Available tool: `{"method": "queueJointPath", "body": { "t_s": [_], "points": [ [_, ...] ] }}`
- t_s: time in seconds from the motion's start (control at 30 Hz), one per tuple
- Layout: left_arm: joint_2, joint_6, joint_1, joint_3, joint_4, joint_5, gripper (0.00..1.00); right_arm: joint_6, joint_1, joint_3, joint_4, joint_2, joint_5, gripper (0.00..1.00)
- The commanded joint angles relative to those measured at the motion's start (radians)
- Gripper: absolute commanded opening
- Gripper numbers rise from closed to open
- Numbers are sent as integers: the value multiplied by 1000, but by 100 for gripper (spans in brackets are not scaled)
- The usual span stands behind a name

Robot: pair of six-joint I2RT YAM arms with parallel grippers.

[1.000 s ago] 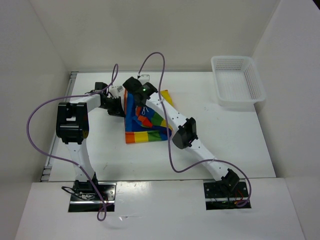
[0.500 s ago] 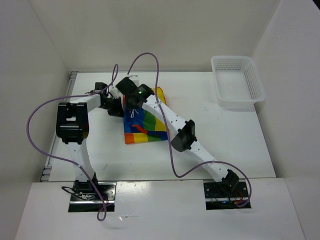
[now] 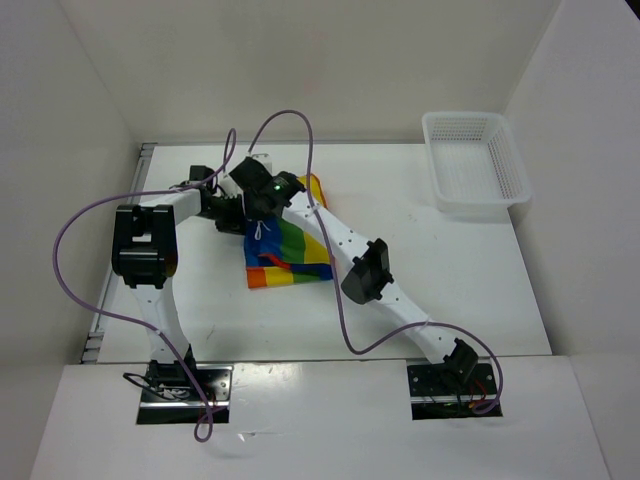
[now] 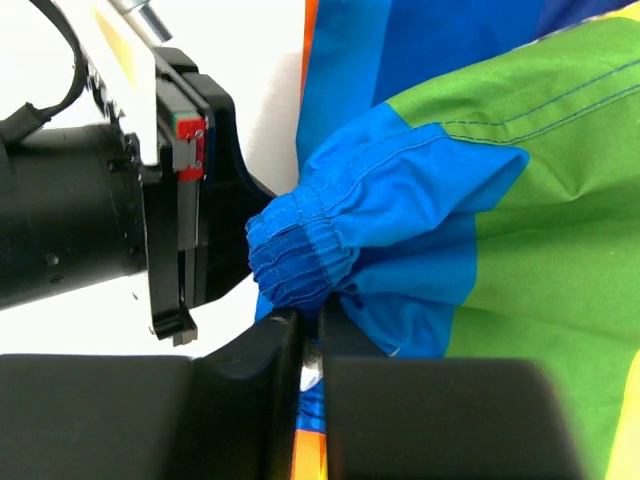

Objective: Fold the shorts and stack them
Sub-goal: Fold the shorts

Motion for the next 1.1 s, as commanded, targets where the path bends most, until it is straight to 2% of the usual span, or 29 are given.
{"method": "queueJointPath", "body": {
  "t_s": [0.0, 0.13, 0.2, 0.3, 0.33, 0.4, 0.43, 0.47, 0.5, 0.6, 0.67, 0.73, 0.77, 0.8, 0.83, 0.87, 0.9, 0.93, 0.97, 1.03, 1.07],
  "points": [
    [22, 30, -1, -46, -55, -20, 0, 2, -19, 60, 58, 31, -41, 16],
    [11, 30, -1, -46, -55, -20, 0, -7, -28, 70, 58, 31, -67, 40],
    [1, 30, -1, -46, -55, -20, 0, -7, -28, 79, 58, 31, -77, 43],
    [-8, 30, -1, -46, -64, -20, 0, -7, -28, 134, 19, 42, -77, 56],
    [-18, 30, -1, -46, -64, -20, 0, -7, -28, 134, 9, 28, -55, 69],
    [-28, 30, 9, -35, -85, -20, 0, -7, -28, 145, -1, 4, -34, 80],
    [-41, 30, 9, -35, -86, -30, 0, -7, -28, 145, -11, -8, -22, 91],
    [-41, 30, 9, -21, -98, -31, 0, -7, -28, 145, -11, -21, -21, 96],
    [-57, 30, 18, -6, -111, -31, 0, -7, -28, 145, -11, -48, -9, 100],
    [-119, 30, 39, 33, -151, -75, 5, -7, -28, 145, -21, -113, 17, 100],
    [-148, 30, 55, 69, -168, -87, 23, -7, -28, 145, -21, -150, 53, 100],
    [-200, 30, 69, 94, -182, -100, 32, -7, -28, 145, -45, -202, 96, 100],
    [-218, 30, 69, 115, -182, -110, 35, 3, -28, 145, -68, -216, 138, 91],
    [-257, 30, 69, 126, -182, -110, 33, 4, -28, 145, -82, -229, 155, 81],
    [-275, 30, 69, 135, -182, -110, 26, 26, -39, 145, -97, -240, 172, 70],
    [-292, 30, 69, 135, -173, -74, 14, 36, -49, 145, -126, -260, 184, 53],
    [-320, 30, 52, 149, -164, -58, 5, 36, -50, 145, -139, -260, 205, 21],
    [-320, 30, 39, 166, -150, -37, 0, 48, -59, 145, -151, -272, 206, 9],
    [-320, 30, 24, 178, -150, -11, 0, 59, -69, 145, -162, -272, 206, 1],
    [-320, 30, -31, 189, -112, 98, 0, 68, -82, 145, -189, -282, 175, 1],
    [-311, 30, -54, 189, -98, 127, 0, 68, -91, 92, -189, -303, 155, 1]
  ]
}}
